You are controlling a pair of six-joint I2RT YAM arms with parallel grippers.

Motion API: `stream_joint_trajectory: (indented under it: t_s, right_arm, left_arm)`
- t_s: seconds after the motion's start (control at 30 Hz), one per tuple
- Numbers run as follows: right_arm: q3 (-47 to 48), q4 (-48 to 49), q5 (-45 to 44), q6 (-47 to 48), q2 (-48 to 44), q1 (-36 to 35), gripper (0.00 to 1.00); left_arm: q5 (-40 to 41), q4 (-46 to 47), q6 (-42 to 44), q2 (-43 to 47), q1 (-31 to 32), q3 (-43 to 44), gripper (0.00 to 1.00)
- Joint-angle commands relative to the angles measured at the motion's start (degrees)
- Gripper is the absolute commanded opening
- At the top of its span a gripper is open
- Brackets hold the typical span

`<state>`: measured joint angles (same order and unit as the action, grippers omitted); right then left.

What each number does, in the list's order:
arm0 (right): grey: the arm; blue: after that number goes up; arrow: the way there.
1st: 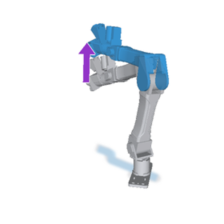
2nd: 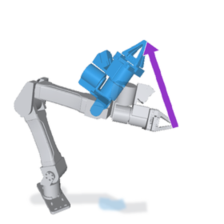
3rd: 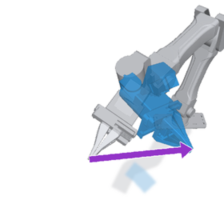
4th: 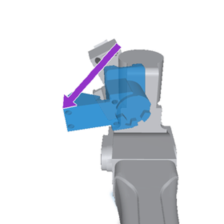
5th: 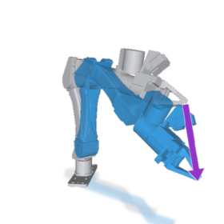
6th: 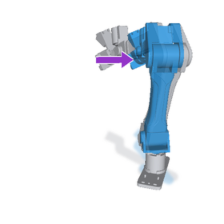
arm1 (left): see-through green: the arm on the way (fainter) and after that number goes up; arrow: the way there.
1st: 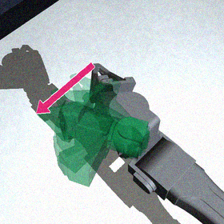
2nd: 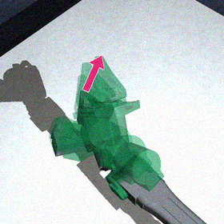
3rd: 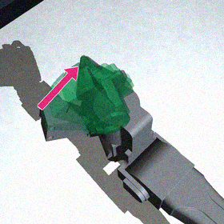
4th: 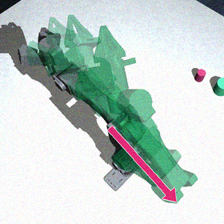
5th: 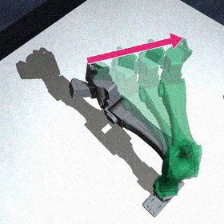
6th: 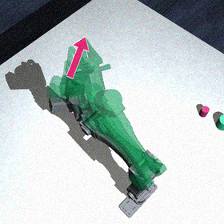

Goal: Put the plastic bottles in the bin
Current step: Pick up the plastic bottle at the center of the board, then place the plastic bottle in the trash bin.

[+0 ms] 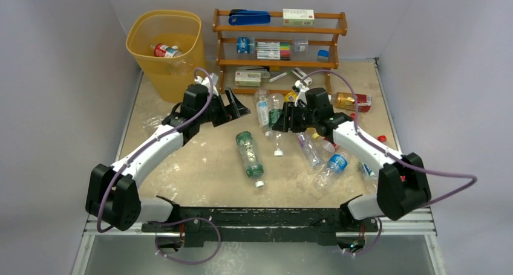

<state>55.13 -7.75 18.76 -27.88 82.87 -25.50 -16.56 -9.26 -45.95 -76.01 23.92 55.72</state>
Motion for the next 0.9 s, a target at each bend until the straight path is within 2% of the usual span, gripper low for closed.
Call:
stream_joint_trajectory:
  t_s: [0.0, 0.3, 0.7, 0.8, 0.87]
  right_arm:
    - [-0.79, 3.38, 8.45, -0.49, -5.21, -0.33, 0.51]
    - [-2.43, 11.84, 22.89, -4.04, -8.03, -1.04, 0.51]
    - [-1.16, 14.47, 23.92, -5.92, -7.08, -3.66, 0.51]
    - [-0.46, 14.09, 23.42, -5.96, -6.98, -3.79, 0.52]
    - [-0.23, 13.81, 22.97, -5.89, -6.85, -3.79, 0.52]
  left_arm:
    - [-5.33, 11.27, -5.01, 0.68, 0.76, -2.92, 0.86]
    - [-5.45, 25.03, -12.38, 2.27, 3.69, -7.93, 0.87]
    - [-3.48, 26.95, -12.49, 2.4, 6.5, -8.14, 0.87]
    - [-2.64, 24.66, -11.42, 2.52, 6.58, -7.56, 0.8]
    - [-2.41, 23.57, -10.81, 2.47, 6.58, -7.23, 0.69]
